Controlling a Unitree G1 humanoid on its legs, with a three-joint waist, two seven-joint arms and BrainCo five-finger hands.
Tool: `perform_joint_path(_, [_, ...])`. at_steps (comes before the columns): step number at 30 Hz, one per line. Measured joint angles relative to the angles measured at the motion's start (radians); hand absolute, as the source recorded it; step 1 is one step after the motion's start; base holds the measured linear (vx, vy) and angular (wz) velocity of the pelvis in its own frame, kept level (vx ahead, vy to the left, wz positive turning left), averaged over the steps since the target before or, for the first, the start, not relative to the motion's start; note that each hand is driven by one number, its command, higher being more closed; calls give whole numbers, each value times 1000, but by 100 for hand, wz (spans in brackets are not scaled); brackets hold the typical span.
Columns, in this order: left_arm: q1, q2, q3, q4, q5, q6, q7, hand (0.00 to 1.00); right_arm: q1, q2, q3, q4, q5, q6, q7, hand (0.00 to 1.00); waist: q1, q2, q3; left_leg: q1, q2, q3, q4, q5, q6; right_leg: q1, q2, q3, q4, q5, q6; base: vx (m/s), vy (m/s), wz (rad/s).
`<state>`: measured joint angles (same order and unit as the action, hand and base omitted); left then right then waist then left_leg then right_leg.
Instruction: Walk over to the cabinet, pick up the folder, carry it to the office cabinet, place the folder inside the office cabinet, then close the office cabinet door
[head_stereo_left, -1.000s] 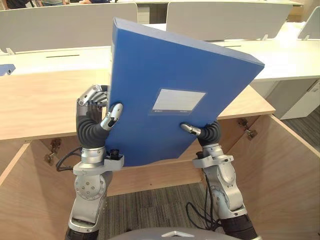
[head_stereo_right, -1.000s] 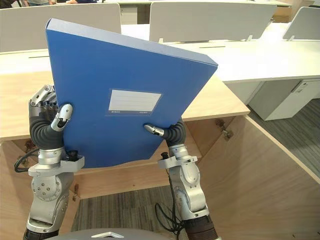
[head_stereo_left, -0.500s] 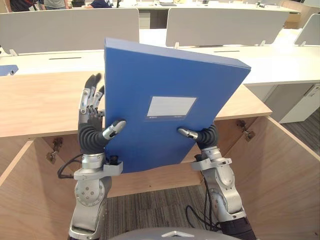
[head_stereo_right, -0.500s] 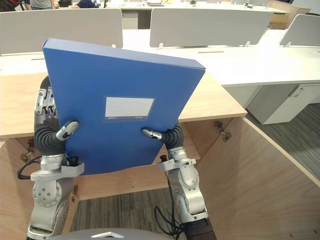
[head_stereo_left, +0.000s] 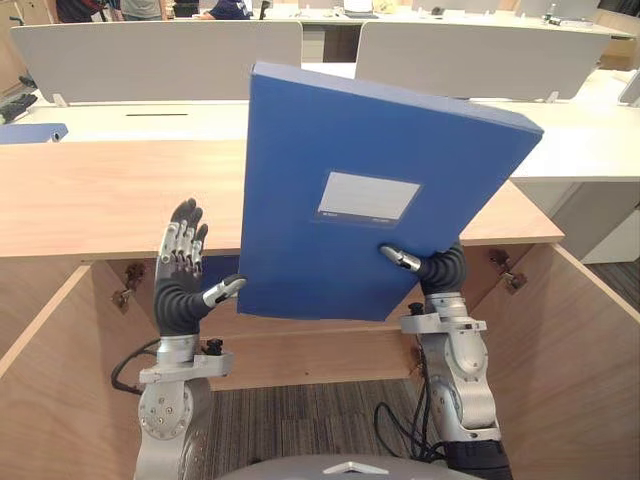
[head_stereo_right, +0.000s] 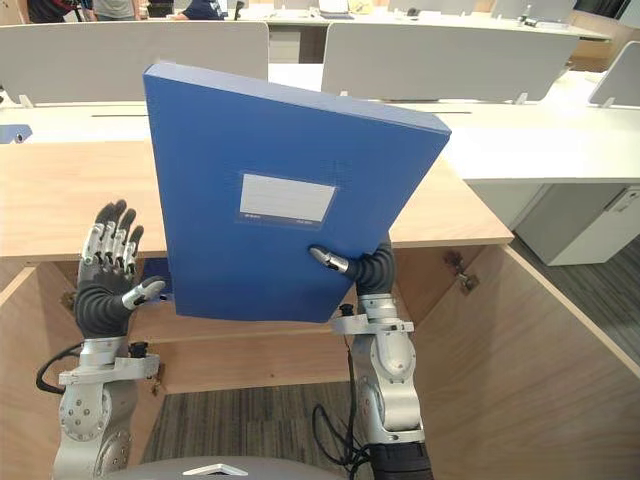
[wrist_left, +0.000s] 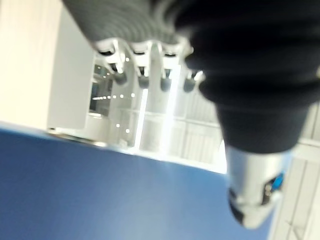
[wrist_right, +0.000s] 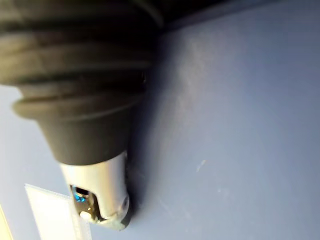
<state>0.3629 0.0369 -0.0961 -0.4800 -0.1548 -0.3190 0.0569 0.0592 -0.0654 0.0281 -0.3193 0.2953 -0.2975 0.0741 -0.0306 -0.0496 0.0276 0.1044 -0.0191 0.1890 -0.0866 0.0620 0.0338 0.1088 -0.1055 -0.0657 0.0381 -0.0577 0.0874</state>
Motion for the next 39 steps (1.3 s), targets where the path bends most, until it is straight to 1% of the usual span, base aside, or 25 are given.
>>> perform_joint_path(3, [23, -8, 16, 12, 0, 4, -8, 0, 0, 0, -21, -19, -25, 0, -19, 100, 5, 1, 0, -3, 0, -3, 0, -1, -2, 0, -1, -2, 0, 0, -1, -7, 3, 3])
perform_joint_path(6, [36, -9, 25, 64, 0, 8, -18, 0, 0, 0, -51, -21, -27, 0, -23, 100, 10, 1, 0, -5, 0, -7, 0, -1, -3, -1, -3, -5, 0, 0, -1, -8, 3, 5])
perform_joint_path(12, [70, -18, 41, 162, 2, 37, -31, 0, 1, 1, -94, -21, -27, 0, -31, 100, 9, 1, 0, -17, -7, -25, 0, 3, 0, -2, -11, -25, 0, -1, 1, 4, 5, 9])
perform_joint_path(15, [82, -19, 48, 223, 11, 45, -45, 0, 14, 4, -91, -21, -27, 0, -28, 100, 16, 1, 0, -18, -7, -26, 0, 2, 0, -2, -11, -27, 0, -2, 1, 3, 0, 1])
perform_joint_path(22, [101, -18, 52, 346, 62, 65, -50, 0, 49, 17, -82, -20, -26, 1, -9, 100, 22, 1, 3, -23, -6, -27, 0, 1, -2, -6, -11, -29, 0, -6, 0, 0, 0, 0])
perform_joint_path(26, [99, -17, 54, 417, 103, 75, -49, 0, 55, 15, -59, -19, -26, 1, 11, 100, 21, 1, 5, -33, -6, -27, 0, 1, -2, -16, -11, -29, 0, -6, 0, 0, 0, 0])
perform_joint_path(31, [95, -6, 55, 487, 148, 82, -45, 0, 73, 14, -2, -17, -29, 1, 12, 100, 22, -2, 9, -51, -6, -27, 0, 0, -3, -35, -11, -29, 2, -7, 0, 0, 0, 0])
perform_joint_path(35, [69, 3, 65, 570, 185, 84, -39, 0, 86, 8, 30, -16, -67, 1, 11, 100, 23, -8, 28, -53, -6, -26, 2, 1, -2, -40, -12, -28, 13, -4, 5, 8, 0, 0])
perform_joint_path(37, [36, 6, 78, 632, 211, 87, -36, 0, 84, -16, 56, -16, -106, 1, 10, 100, 23, -9, 46, -64, -5, -22, 8, 1, -1, -62, -12, -28, 33, -6, 3, 9, 1, -2])
perform_joint_path(38, [2, 18, 79, 665, 227, 89, -31, 0, 74, -35, 78, -15, -128, 1, 7, 100, 22, -10, 63, -99, -4, -23, 33, -1, 0, -97, -14, -27, 59, -9, 0, -46, 3, -1])
perform_joint_path(39, [-42, 34, 81, 687, 240, 90, -15, 0, 39, -58, 94, -15, -157, 0, 4, 100, 20, -13, 112, -154, 3, -21, 113, -27, 6, -133, -16, -25, 98, -13, -5, -117, -3, 0])
